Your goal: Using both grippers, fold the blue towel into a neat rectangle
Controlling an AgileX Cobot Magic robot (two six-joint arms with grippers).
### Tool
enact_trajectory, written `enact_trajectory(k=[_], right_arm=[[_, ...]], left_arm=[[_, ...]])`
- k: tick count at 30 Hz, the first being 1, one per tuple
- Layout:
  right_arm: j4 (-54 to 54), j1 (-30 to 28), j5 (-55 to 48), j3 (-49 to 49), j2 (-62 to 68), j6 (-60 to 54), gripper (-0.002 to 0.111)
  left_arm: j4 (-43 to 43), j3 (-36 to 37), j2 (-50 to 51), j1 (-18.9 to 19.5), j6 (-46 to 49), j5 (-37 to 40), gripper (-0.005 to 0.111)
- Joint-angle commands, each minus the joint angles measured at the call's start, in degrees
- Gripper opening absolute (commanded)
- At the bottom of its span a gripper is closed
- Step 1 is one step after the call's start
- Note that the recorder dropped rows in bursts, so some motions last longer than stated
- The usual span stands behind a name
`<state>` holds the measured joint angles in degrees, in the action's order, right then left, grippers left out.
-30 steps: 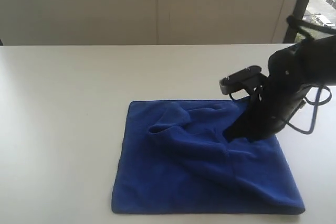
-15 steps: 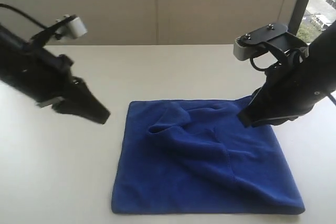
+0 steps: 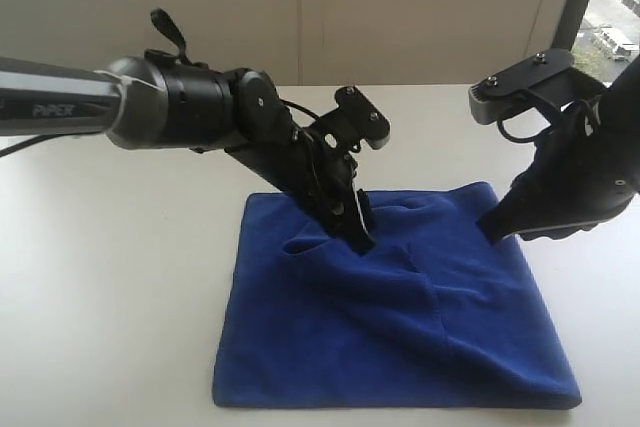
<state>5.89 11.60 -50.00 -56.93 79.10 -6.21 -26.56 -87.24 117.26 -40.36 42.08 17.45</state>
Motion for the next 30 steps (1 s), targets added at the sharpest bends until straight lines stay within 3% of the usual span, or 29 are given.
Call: enact_trajectory(k=[1, 22, 30], right_arm=[[4.26, -0.24, -0.54, 0.12, -0.05, 4.00, 0.027], [4.26, -0.24, -0.09, -0.35, -0.05, 4.85, 0.027], [4.26, -0.24, -0.09, -0.35, -0.05, 4.85, 0.027]], left_arm=[[0.48, -0.75, 2.31, -0.43, -0.10, -2.49, 0.051], [6.05, -0.75, 5.47, -0.43, -0.10, -6.27, 0.050], [6.05, -0.75, 5.47, -0.43, -0.10, -6.93, 0.025]])
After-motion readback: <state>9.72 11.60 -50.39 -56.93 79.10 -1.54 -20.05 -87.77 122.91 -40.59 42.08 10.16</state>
